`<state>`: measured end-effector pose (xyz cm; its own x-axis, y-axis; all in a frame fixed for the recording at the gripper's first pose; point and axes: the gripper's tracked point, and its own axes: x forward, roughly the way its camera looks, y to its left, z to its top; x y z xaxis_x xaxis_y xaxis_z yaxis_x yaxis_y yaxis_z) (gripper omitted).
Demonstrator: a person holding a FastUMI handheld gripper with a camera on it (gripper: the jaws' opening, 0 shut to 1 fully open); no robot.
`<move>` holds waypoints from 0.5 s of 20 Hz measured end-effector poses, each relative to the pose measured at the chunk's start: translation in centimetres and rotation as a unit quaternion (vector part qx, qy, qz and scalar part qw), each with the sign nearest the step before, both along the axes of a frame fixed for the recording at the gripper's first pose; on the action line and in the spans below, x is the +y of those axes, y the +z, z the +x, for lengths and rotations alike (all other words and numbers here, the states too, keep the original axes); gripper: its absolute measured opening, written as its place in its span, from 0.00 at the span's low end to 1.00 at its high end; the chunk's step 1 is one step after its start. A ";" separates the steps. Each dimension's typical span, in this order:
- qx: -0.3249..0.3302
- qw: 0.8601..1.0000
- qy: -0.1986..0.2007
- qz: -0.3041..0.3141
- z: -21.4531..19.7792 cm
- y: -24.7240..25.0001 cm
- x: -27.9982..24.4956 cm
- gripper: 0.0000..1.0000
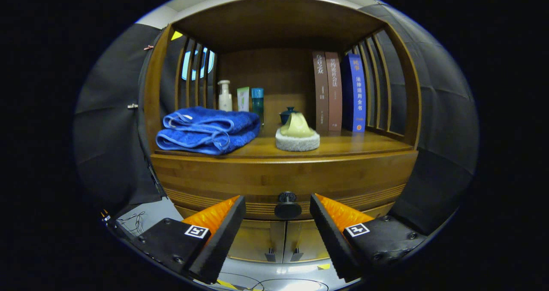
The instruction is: Pull open the drawer, take out the items inside it, and place them on the countertop above the cabinet.
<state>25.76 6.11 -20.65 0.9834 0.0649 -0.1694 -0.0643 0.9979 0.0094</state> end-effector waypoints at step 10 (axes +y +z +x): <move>-0.002 0.999 -0.006 0.052 -7.0 4.7 -3.2 0.99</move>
<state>18.80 2.92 -15.92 0.9849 0.0703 -0.1580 -0.0526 0.9922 0.1134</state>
